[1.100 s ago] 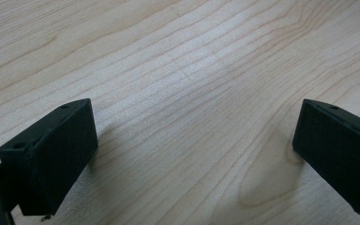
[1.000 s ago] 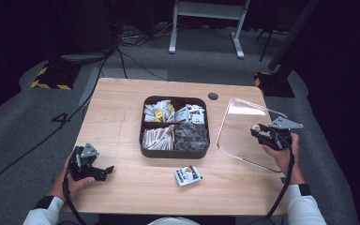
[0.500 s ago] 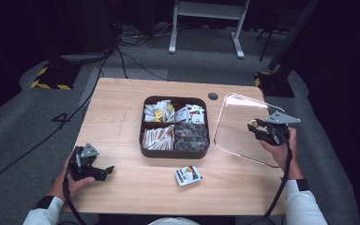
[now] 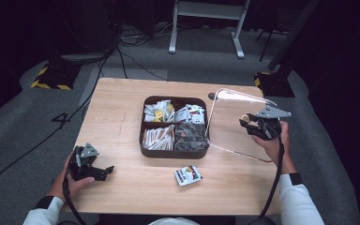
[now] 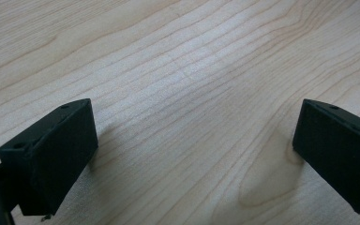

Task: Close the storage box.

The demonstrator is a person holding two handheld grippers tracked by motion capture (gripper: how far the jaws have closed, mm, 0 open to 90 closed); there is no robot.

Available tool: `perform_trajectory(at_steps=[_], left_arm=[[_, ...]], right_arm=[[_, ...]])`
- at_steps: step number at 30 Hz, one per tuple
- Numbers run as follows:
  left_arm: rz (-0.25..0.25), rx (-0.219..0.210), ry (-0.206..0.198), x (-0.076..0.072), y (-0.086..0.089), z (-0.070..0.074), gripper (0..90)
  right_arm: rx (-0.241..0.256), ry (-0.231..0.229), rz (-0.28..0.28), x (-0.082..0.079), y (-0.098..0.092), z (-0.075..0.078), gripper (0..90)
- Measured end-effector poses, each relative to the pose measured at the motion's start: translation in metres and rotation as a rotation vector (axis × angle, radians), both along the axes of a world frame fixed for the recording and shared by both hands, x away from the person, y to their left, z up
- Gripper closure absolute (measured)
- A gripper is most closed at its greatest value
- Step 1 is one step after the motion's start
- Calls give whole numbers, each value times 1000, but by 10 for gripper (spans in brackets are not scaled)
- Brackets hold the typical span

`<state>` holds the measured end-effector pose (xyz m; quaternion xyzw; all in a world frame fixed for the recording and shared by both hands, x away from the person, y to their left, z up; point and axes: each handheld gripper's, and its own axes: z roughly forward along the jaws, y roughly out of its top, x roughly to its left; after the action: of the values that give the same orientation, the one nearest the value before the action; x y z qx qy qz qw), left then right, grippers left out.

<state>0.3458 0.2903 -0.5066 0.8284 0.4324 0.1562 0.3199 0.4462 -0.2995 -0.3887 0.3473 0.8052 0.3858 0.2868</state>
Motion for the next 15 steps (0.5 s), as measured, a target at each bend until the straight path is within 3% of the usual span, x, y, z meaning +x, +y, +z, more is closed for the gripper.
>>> perform_trajectory(at_steps=[15], left_arm=[[0,0,0,0,0,0,5]], right_arm=[[-8,4,40,10,30,5,588]])
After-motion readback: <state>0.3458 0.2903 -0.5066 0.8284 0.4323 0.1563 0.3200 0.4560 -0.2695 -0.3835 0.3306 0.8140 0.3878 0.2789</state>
